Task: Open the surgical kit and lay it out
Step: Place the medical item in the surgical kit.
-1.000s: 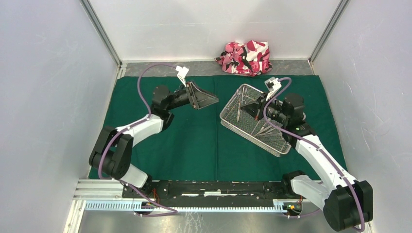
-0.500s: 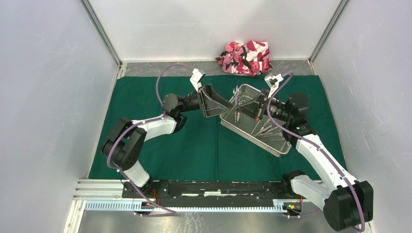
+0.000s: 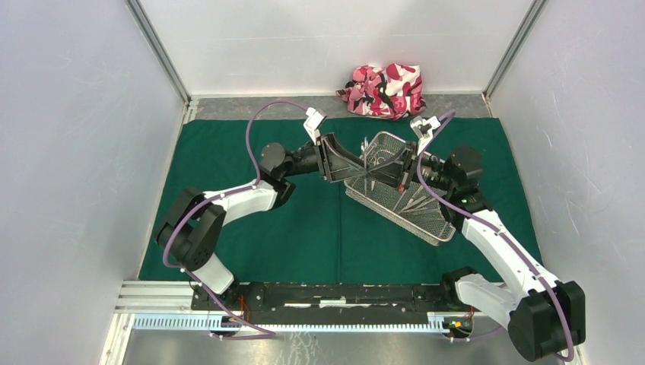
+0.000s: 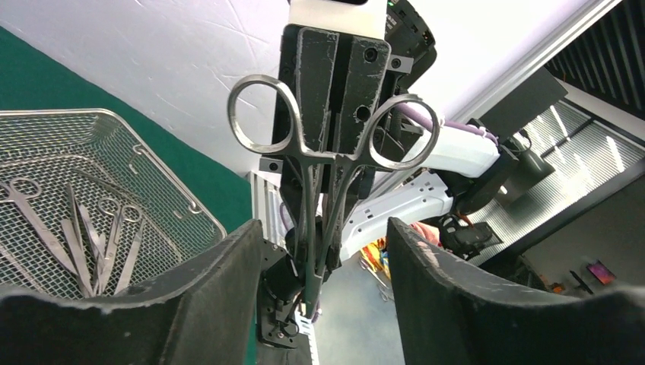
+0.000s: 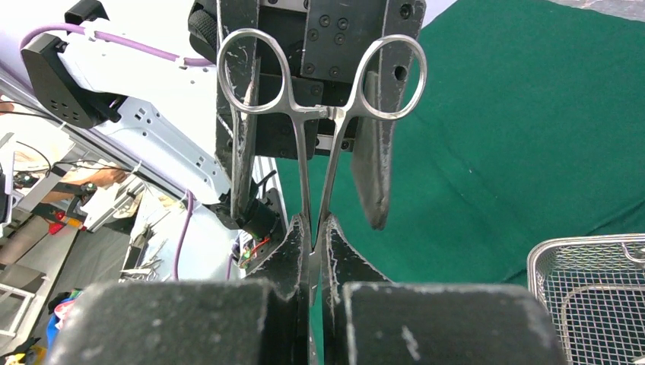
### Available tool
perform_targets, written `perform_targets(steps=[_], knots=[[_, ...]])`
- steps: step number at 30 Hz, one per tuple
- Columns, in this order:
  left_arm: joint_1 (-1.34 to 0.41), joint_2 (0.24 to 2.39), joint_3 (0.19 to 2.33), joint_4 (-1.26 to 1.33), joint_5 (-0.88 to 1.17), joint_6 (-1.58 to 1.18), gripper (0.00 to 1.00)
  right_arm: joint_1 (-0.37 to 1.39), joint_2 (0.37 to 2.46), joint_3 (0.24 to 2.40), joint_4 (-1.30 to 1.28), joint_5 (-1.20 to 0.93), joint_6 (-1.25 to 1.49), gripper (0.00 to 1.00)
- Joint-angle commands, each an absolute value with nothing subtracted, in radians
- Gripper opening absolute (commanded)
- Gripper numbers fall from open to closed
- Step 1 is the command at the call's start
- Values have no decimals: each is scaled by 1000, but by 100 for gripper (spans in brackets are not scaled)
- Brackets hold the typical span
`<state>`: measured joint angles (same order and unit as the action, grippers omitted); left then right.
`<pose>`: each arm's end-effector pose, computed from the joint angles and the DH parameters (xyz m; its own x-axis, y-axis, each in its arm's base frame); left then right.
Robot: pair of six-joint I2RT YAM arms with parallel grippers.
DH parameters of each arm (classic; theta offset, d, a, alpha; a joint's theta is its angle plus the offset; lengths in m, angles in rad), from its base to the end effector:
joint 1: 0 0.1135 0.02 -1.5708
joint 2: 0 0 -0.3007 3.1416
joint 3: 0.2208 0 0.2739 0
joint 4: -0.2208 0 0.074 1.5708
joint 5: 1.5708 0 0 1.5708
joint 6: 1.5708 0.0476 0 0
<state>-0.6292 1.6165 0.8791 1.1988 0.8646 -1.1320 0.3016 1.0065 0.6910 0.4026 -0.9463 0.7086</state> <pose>0.2744 -0.2446 0.3253 -0.6914 -0.2233 -0.6871 0.7221 -0.1846 -0.6667 0.2113 0.1062 0.3505 -0.5522 0.2267 -0.8023 -0.7719 0.2248 0.5947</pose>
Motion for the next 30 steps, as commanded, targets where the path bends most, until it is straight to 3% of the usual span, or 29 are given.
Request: perform_targets(steps=[1, 11, 18, 21, 23, 26, 28, 30], knots=[[-646, 1586, 910, 1262, 845, -1105, 63, 313, 1012, 691, 488, -980, 718, 0], [-652, 1595, 878, 1365, 820, -1158, 43, 322, 1019, 677, 502, -988, 718, 0], [-652, 1565, 875, 1294, 814, -1102, 16, 332, 1014, 673, 489, -994, 703, 0], [-651, 1514, 878, 1131, 834, -1001, 7, 335, 1011, 705, 347, -967, 575, 1], [-651, 1458, 907, 906, 852, -865, 2, 336, 1003, 750, 154, -914, 419, 20], [-652, 1345, 996, 328, 802, -432, 2, 335, 951, 805, -109, -747, 207, 49], [-654, 1303, 1049, 9, 701, -205, 2, 335, 880, 804, -209, -581, 128, 62], [-665, 1279, 1079, -226, 606, -50, 2, 336, 808, 796, -283, -409, 67, 67]])
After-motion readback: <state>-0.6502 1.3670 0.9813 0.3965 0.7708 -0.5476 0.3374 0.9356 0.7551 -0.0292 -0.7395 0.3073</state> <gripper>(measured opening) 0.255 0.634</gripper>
